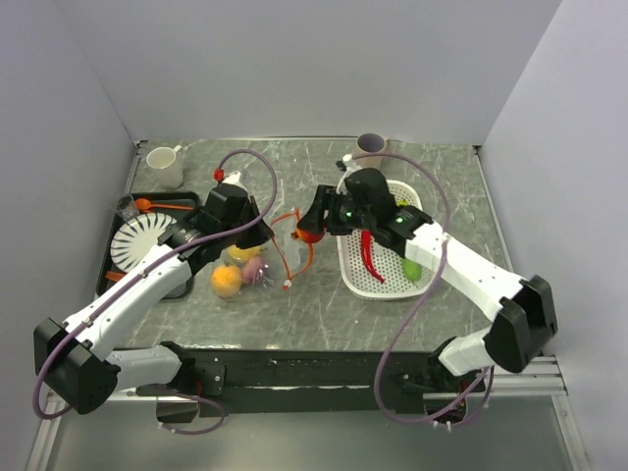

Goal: Place the food in the zip-top bag and seal the zipper
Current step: Pick up the fake fruit from the bin, then place the fake fruit in the zipper food storage bag.

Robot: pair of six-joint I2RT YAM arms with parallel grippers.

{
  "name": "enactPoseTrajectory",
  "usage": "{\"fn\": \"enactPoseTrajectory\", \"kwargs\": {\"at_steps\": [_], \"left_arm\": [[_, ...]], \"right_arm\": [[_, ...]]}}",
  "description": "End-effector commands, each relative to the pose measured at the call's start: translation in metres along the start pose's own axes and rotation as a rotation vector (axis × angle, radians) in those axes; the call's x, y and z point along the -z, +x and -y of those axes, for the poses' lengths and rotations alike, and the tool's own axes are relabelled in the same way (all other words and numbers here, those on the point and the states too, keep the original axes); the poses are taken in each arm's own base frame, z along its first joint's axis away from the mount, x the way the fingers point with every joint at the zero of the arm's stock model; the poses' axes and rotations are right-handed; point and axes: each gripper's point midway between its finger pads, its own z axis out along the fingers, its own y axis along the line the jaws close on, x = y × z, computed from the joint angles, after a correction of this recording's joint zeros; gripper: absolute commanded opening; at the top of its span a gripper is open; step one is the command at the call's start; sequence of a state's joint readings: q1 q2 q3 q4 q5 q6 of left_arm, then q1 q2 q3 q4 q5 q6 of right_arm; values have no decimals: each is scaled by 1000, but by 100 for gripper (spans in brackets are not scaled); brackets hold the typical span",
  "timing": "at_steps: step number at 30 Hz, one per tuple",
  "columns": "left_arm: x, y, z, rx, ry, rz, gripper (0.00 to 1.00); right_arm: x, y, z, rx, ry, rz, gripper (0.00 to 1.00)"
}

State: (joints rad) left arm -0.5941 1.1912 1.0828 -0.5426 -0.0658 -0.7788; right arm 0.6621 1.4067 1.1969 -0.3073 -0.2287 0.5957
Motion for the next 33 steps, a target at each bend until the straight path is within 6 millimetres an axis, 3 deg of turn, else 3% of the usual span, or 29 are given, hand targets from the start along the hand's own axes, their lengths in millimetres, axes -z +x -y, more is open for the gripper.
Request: {"fn": "enactPoseTrajectory", "kwargs": {"at_steps": [1,11,17,22,25,27,28,30,33], "left_arm": [[16,-19,20,-10,79,52,1],[25,-26,28,-7,108,74,1],[34,-30,25,2,101,104,1],[38,-34,19,7,80,135,1],[36,-34,18,5,71,135,1],[35,-33,17,7,69,131,1],[33,-32,17,4,67,126,1],[32,-31,18,3,74,120,1],[29,-28,19,2,80,111,1]], "right_arm": [[-14,2,-13,45,-17,-26,40],[-40,9,-24,111,23,-106,48],[-43,6,-16,128,84,-94,78],[-21,-14,-23,162,80,-5,95],[-1,-26,-16,160,132,66,97],[10,-30,-2,142,193,111,99],[26,-43,9,126,258,181,100],[44,-43,26,94,317,229,100],[64,-42,70,41,464,284,100]]}}
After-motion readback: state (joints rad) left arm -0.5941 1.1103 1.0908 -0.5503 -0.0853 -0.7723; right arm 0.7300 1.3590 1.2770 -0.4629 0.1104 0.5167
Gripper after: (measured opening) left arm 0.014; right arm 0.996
